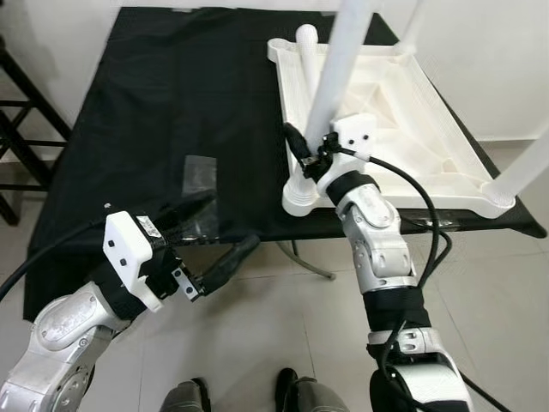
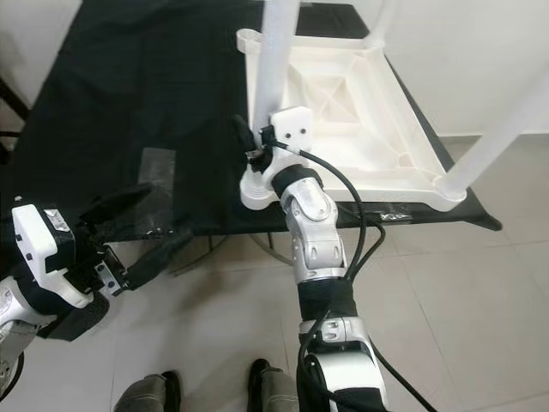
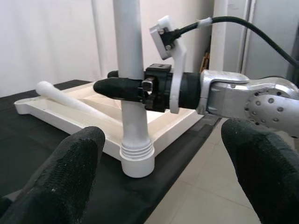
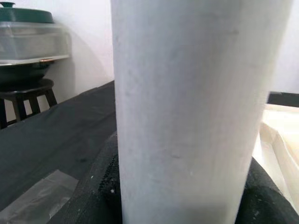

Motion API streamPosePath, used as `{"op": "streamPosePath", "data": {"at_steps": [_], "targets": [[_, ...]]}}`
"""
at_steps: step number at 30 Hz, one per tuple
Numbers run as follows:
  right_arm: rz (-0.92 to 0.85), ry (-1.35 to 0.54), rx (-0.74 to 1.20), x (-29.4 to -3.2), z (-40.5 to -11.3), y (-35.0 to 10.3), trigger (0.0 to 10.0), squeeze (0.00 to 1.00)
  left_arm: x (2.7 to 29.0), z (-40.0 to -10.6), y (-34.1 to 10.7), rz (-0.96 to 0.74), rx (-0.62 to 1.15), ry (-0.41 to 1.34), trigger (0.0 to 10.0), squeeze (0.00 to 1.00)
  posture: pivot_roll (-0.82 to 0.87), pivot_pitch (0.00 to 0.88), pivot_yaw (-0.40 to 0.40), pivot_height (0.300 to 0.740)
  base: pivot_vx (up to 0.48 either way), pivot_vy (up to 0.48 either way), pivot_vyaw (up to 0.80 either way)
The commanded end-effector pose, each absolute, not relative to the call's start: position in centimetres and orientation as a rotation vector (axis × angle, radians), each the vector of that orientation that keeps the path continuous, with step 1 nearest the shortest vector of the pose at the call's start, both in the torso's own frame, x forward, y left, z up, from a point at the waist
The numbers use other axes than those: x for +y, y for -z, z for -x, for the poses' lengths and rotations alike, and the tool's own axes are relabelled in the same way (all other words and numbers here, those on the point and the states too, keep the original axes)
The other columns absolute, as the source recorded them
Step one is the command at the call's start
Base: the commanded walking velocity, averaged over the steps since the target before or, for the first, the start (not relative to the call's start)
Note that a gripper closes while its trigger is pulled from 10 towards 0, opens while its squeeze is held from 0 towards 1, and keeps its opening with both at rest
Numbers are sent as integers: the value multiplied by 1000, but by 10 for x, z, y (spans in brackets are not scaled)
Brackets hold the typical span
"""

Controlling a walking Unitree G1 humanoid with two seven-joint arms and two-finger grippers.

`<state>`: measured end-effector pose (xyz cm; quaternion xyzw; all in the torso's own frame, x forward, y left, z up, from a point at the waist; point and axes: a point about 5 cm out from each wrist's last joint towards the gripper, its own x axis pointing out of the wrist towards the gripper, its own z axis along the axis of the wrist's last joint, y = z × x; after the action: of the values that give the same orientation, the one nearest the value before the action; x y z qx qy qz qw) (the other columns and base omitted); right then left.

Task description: Building children table

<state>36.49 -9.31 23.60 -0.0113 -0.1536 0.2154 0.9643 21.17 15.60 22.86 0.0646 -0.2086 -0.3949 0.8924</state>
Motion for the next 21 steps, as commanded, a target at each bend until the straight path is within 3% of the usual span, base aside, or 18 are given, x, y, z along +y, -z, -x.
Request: {"op": "streamPosePath", "data": {"at_steps": [1,4,5,6,10,11,12,13,15,16,17,18,21], "targets": [[20,-445,-186,-90,-366,-208,0,0,158,-213,-227,-138,-422,821,10000,0,72,261,-87,740,0,0,0],[46,-407,-189,-92,-366,-215,0,0,159,-212,-227,-142,-419,816,10000,0,73,263,-89,740,0,0,0],[55,-395,-193,-93,-365,-217,510,0,159,-212,-226,-143,-418,814,10000,0,74,264,-89,740,0,0,0],[78,-419,-208,-93,-366,-222,10000,0,160,-212,-227,-145,-419,812,10000,0,74,264,-89,740,0,0,0],[90,-487,-232,-92,-367,-227,10000,0,160,-212,-227,-145,-419,811,10000,0,72,266,-93,740,0,0,0],[92,-579,-250,-94,-370,-234,10000,1000,160,-213,-227,-146,-421,809,10000,0,73,266,-96,740,0,0,0],[92,-579,-250,-94,-370,-234,10000,1000,160,-213,-227,-146,-421,809,10000,0,73,266,-96,740,0,0,0],[121,-739,-276,-96,-371,-244,10000,1000,159,-213,-227,-146,-422,807,10000,0,75,267,-101,740,0,0,0],[121,-739,-276,-96,-371,-244,10000,1000,159,-213,-227,-146,-422,807,10000,0,75,267,-101,740,0,0,0],[177,-888,-305,-98,-371,-254,10000,612,159,-212,-227,-146,-423,804,10000,0,75,269,-101,740,0,0,0],[177,-888,-305,-98,-371,-254,10000,612,159,-212,-227,-146,-423,804,10000,0,75,269,-101,740,0,0,0],[230,-1040,-317,-99,-368,-260,10000,0,159,-212,-227,-146,-423,802,10000,0,76,268,-101,740,0,0,0],[266,-1132,-321,-99,-365,-263,10000,0,159,-212,-226,-146,-423,801,10000,0,76,268,-100,740,0,0,0]]}}
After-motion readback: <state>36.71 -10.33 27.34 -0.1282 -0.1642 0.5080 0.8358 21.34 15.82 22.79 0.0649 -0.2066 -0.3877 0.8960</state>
